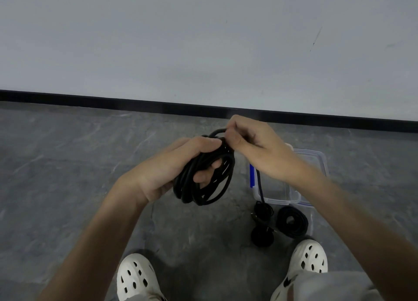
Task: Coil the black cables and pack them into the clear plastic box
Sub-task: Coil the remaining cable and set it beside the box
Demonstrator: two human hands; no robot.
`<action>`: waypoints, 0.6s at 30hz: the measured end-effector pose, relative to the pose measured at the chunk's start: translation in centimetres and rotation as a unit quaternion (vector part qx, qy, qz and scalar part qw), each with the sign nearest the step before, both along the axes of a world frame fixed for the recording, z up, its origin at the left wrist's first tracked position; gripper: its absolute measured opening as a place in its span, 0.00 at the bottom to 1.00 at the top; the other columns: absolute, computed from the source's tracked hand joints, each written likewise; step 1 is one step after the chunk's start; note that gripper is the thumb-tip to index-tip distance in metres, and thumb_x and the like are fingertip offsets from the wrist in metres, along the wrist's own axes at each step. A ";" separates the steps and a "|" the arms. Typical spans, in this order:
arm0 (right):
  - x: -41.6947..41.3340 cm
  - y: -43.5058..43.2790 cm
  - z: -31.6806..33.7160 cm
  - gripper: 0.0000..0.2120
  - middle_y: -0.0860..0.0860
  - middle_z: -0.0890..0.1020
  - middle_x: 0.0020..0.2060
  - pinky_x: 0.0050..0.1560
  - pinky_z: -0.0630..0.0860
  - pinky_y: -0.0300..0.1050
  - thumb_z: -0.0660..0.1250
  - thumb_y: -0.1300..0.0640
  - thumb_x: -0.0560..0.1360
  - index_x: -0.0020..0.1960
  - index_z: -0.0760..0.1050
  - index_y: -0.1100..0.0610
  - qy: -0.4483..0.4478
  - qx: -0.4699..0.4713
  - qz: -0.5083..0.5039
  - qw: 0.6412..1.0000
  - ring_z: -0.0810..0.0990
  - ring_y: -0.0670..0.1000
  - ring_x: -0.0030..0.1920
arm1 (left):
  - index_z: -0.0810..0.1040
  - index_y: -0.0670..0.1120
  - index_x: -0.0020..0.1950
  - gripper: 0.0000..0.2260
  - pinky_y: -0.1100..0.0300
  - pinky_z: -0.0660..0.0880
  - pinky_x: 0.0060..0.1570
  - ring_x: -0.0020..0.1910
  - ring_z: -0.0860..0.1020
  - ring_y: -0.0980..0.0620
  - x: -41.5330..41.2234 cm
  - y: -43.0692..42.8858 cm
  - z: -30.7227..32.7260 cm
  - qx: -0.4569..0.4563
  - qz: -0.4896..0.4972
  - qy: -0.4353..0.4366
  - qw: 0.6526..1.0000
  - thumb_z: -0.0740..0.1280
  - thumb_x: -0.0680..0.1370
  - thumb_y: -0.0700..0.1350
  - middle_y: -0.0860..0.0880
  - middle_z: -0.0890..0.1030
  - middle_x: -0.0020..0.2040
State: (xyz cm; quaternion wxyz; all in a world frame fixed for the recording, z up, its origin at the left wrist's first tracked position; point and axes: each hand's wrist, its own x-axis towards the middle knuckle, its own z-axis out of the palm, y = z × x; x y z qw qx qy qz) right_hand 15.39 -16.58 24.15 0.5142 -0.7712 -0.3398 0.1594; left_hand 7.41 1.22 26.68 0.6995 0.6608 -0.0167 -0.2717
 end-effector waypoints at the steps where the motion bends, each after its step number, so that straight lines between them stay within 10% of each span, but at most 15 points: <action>1: 0.0 0.0 -0.1 0.23 0.50 0.70 0.32 0.36 0.67 0.48 0.55 0.40 0.78 0.41 0.70 0.60 0.011 0.003 0.000 1.000 0.68 0.49 0.33 | 0.74 0.47 0.37 0.18 0.66 0.66 0.26 0.22 0.64 0.55 0.0 0.0 0.0 0.003 0.002 0.001 1.000 0.61 0.71 0.62 0.52 0.67 0.24; 18: 0.1 0.9 0.2 0.11 0.64 0.68 0.31 0.33 0.67 0.56 0.59 0.50 0.80 0.42 0.71 0.53 0.069 0.093 -0.073 0.991 0.66 0.63 0.31 | 0.70 0.35 0.42 0.15 0.67 0.68 0.30 0.25 0.66 0.58 -0.1 -0.4 -0.2 -0.112 0.007 -0.053 0.992 0.65 0.72 0.49 0.54 0.69 0.25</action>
